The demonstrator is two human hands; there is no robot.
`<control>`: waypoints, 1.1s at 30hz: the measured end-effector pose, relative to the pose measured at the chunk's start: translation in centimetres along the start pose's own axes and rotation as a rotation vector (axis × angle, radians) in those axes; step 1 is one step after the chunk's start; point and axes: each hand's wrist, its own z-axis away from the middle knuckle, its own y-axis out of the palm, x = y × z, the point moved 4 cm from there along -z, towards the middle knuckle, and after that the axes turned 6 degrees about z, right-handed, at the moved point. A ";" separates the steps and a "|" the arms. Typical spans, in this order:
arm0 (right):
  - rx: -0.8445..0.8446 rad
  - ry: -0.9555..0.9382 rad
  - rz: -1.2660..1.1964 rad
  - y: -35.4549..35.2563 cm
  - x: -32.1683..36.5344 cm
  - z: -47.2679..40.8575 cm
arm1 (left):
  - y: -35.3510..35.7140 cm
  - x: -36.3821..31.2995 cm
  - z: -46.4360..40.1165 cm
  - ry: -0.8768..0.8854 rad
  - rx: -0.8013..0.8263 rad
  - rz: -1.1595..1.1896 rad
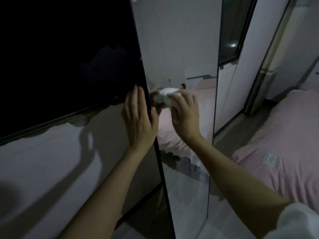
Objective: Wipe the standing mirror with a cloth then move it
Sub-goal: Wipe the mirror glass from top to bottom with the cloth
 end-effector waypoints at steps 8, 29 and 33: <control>0.497 0.079 -0.043 1.1 -5.7 10.5 | 0.5 1.0 0.8 -0.090 -0.017 0.046; 0.646 0.208 0.173 1.3 -8.6 13.2 | 1.1 1.6 1.9 -0.139 -0.034 0.126; 0.280 0.127 0.039 -0.5 -5.4 6.9 | 1.4 1.3 2.0 -0.134 0.023 0.105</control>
